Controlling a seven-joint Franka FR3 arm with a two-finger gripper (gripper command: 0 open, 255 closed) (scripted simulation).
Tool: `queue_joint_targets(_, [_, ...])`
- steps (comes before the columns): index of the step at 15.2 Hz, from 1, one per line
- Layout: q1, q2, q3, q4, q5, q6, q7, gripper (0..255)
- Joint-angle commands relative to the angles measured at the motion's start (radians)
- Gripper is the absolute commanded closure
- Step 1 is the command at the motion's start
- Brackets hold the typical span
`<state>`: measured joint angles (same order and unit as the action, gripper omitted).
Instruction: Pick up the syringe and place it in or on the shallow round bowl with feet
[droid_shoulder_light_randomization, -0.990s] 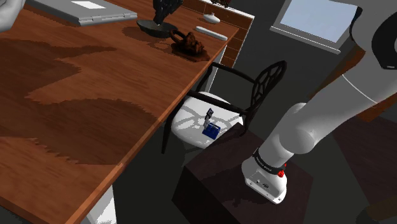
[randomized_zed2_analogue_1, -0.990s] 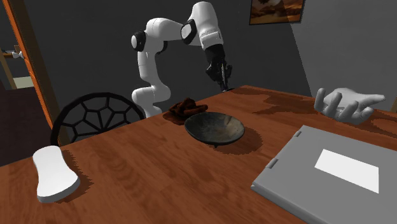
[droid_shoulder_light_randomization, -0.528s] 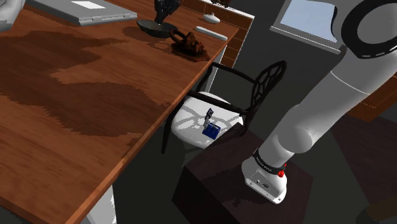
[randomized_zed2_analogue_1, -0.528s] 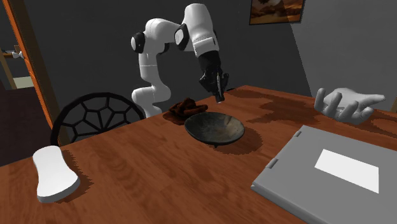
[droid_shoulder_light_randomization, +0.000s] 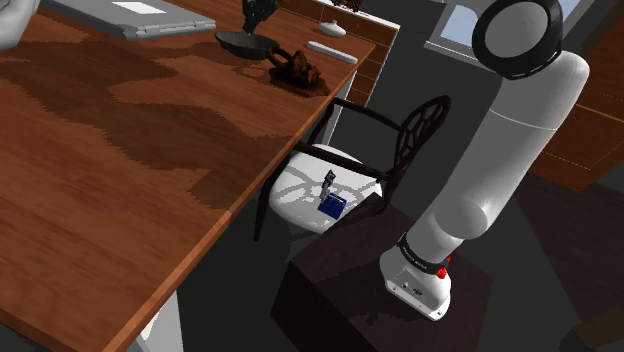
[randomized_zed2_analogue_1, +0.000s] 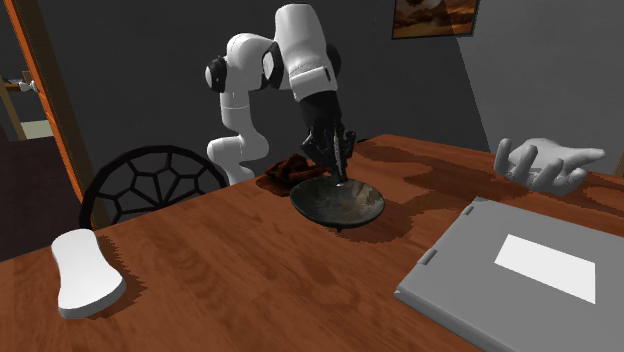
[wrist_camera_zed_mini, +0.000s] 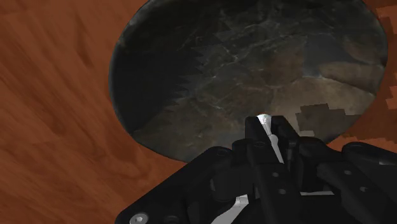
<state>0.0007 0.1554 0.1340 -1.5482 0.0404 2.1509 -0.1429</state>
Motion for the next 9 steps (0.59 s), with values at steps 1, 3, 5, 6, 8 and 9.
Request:
queue_joint_targets(1, [-0.01,0.029,-0.006,0.016,0.006,0.013,-0.021,255])
queue_joint_targets(3, [-0.01,0.028,-0.006,-0.006,0.007,0.033,-0.022,255])
queue_joint_targets(5, [-0.01,0.028,-0.006,-0.006,0.007,0.033,-0.022,255])
queue_joint_targets(6, [-0.01,0.028,-0.006,-0.006,0.007,0.033,-0.022,255])
queue_joint_targets(8, [-0.01,0.028,-0.006,-0.006,0.007,0.033,-0.022,255])
queue_joint_targets(9, [-0.01,0.028,-0.006,-0.006,0.007,0.033,-0.022,255])
